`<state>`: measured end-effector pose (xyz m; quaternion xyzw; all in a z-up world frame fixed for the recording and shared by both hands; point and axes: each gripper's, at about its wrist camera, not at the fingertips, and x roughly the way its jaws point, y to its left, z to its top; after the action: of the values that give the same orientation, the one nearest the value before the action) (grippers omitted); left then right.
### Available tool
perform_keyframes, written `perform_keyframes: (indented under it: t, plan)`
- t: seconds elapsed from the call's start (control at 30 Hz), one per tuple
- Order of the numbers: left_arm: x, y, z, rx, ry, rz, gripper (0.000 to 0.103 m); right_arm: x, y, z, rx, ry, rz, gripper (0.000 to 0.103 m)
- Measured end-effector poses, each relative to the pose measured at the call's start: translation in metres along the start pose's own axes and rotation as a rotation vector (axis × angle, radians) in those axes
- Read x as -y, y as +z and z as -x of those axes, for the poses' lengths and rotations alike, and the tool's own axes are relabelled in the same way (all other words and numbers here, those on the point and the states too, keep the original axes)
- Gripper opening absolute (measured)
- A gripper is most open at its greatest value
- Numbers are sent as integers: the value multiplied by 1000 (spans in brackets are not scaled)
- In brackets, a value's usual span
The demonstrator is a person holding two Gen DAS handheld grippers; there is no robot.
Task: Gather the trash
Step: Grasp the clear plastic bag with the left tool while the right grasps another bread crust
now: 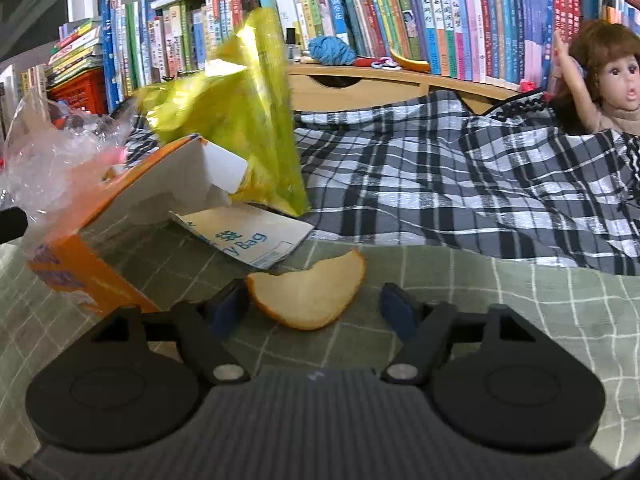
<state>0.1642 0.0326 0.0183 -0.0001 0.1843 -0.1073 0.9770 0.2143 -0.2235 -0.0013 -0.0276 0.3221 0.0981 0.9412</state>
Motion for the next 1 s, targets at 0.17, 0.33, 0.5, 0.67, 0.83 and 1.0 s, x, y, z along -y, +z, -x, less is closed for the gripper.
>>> perform_keyframes:
  t: [0.17,0.33,0.5,0.67,0.83,1.0]
  plan:
    - [1,0,8,27,1,14,43,-2,-1,7,27,3,-22,51]
    - [6,1,22,52,-3,11,42,-5,-5,22,53,2,-32,46]
    - [12,3,39,62,-12,11,41,-9,-12,39,67,10,-29,45]
    - [22,5,58,68,-29,-1,41,-13,-19,58,80,18,-39,45]
    - [34,6,78,59,-36,-28,41,-17,-26,80,97,25,-40,45]
    - [44,3,100,30,-68,-49,41,-23,-38,110,120,52,-47,45]
